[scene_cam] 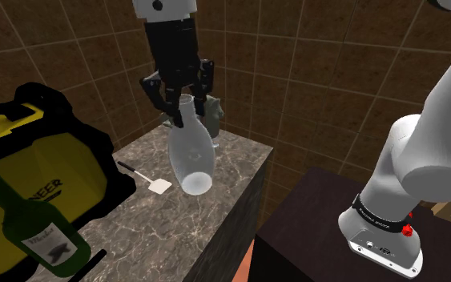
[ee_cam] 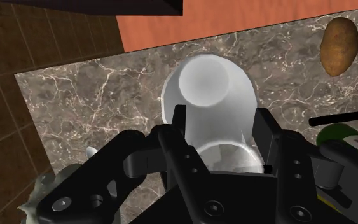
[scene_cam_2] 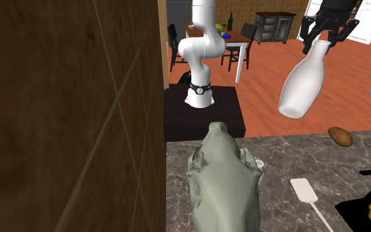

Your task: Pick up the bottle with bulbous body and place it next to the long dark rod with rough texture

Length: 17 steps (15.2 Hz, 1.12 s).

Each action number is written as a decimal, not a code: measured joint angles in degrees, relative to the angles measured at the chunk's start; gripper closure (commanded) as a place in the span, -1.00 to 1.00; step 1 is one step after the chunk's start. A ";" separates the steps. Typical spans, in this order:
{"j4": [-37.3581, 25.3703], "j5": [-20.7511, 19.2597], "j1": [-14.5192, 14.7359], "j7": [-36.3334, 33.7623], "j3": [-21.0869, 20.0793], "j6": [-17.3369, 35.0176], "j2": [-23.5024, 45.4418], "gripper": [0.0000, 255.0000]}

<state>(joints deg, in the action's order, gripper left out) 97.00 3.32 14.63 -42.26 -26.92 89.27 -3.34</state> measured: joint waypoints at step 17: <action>-11.74 -10.84 13.50 -21.15 -7.30 8.27 22.76 1.00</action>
<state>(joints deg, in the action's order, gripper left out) 85.26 -7.52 28.13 -63.41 -34.21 97.54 19.42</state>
